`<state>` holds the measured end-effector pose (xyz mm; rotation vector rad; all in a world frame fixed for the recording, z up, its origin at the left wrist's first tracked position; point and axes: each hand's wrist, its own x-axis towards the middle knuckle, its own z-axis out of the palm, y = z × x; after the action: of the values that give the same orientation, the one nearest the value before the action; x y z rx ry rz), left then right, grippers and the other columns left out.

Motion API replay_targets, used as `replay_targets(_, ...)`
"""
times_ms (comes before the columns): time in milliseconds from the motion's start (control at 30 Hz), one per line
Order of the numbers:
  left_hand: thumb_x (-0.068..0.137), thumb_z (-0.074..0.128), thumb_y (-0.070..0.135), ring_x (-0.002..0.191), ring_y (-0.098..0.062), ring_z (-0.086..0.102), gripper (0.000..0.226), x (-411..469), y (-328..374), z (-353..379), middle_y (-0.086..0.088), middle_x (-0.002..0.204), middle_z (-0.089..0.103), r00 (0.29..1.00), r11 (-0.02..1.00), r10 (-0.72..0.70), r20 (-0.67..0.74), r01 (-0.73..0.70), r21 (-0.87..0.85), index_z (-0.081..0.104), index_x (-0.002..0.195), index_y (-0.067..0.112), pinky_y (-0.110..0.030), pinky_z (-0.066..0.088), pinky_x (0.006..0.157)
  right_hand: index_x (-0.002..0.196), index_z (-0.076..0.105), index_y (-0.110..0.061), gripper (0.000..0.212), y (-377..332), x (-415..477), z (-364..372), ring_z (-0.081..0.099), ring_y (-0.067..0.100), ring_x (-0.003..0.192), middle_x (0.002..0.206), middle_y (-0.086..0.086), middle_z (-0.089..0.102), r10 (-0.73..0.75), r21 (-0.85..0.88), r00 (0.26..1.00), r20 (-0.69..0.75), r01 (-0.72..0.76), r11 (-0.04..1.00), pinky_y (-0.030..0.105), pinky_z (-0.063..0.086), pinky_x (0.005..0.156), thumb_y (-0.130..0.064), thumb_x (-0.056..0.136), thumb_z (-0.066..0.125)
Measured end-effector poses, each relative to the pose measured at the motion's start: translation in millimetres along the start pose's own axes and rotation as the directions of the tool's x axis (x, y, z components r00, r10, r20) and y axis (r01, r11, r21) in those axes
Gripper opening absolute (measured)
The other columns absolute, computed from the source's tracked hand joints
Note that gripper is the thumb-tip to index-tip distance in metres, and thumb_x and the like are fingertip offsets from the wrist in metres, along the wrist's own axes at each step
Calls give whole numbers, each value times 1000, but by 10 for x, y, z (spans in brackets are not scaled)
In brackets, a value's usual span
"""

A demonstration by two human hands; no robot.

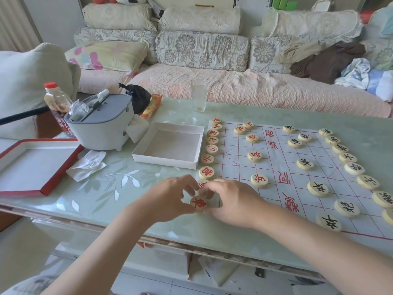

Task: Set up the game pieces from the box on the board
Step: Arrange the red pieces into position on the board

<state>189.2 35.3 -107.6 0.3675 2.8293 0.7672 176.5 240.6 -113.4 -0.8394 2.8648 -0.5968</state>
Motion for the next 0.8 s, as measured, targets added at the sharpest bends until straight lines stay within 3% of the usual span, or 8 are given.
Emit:
replay_targets(167,67,79,50,85,2,51,48,-10,3,13,24,102,58,999,997,-31,-37,34,74,54,108,40,-21,43,72,114,60,-38,36,3,23,48,60,7,101,109,-19,65,40,15,999,-6,-40,999,34,51,87,-47,80,67)
replay_targets(300,71,77,47,84,-1,56,41,7,-4,41,23,101,61,999,999,-24,-31,26,45,55,105,41,-16,43,67,110,63,-39,33,8,29,32,60,5,99,107,-19,65,43,39,999,-14,-43,998,32,51,86,-49,80,70)
replay_targets(400,68,73,62,85,3,55,47,7,-5,23,25,99,59,998,997,-55,-35,57,49,54,106,42,-20,45,70,109,65,-40,25,27,27,-62,61,2,99,106,-22,66,70,77,997,-33,-68,995,29,50,88,-44,84,66)
replay_targets(467,71,67,67,84,4,54,44,27,3,8,24,98,58,994,997,-82,-78,83,9,55,104,41,-21,46,69,105,67,-38,18,62,56,-163,62,-1,90,103,-22,67,107,106,991,-84,-98,990,30,50,84,-35,88,62)
replay_targets(567,84,60,54,85,0,55,28,103,16,9,20,100,59,981,995,-98,-170,97,-17,58,106,36,-26,50,77,107,65,-37,19,128,122,-258,52,-7,69,104,-19,66,141,64,983,-118,-135,989,27,44,73,-31,90,62)
replay_targets(667,90,57,43,90,-4,54,23,184,38,36,19,106,61,972,992,-129,-196,129,-13,61,111,35,-24,46,77,116,63,-39,27,150,185,-213,58,4,98,112,-20,64,141,15,986,-86,-141,990,27,45,78,-31,90,63)
replay_targets(800,92,54,35,88,-5,56,21,269,55,76,22,105,66,973,987,-162,-166,159,-32,67,106,40,-24,47,77,113,65,-40,25,122,263,-99,59,9,99,107,-19,66,154,-33,986,-70,-157,987,26,37,72,-37,88,62)
